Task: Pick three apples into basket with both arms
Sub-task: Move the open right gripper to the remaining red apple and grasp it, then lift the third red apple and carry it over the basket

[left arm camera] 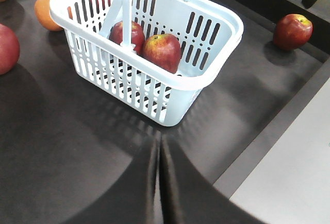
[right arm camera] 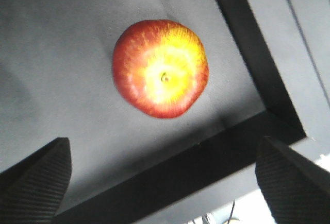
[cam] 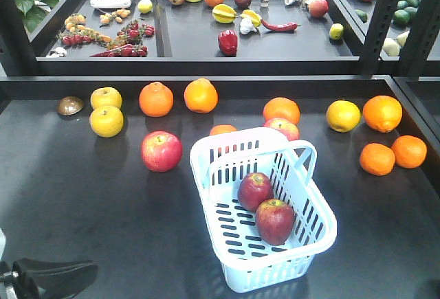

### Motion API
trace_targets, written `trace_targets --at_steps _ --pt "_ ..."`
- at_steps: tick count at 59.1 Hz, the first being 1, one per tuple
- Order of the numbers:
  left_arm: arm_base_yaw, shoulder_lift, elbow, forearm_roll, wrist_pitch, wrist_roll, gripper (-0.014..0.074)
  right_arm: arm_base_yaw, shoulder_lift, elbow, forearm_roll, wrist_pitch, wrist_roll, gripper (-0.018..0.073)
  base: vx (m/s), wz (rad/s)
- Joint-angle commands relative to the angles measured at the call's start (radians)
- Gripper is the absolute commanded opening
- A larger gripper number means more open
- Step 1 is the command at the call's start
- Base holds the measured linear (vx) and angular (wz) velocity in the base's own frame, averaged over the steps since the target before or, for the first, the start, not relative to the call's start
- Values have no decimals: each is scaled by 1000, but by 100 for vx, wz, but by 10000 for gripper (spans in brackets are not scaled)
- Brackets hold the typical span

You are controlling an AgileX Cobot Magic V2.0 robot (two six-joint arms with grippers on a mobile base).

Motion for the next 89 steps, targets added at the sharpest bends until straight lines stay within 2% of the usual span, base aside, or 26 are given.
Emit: trace_targets --at_steps 1,34,60,70,89 --pt "-4 -1 -26 -31 -37 -6 -6 -8 14 -23 -16 -44 -14 696 0 0" --pt "-4 -1 -26 -30 -39 -5 -6 -8 190 -27 -56 -183 -6 666 0 0" --pt "-4 -1 -26 -30 -42 -5 -6 -8 226 -27 -86 -231 -7 613 0 0" --pt "-4 -1 -26 -30 -44 -5 -6 -8 226 -27 -86 -235 -7 523 0 0" --pt "-4 -1 -26 -30 -44 -3 -6 -8 196 -27 -74 -238 -8 149 0 0"
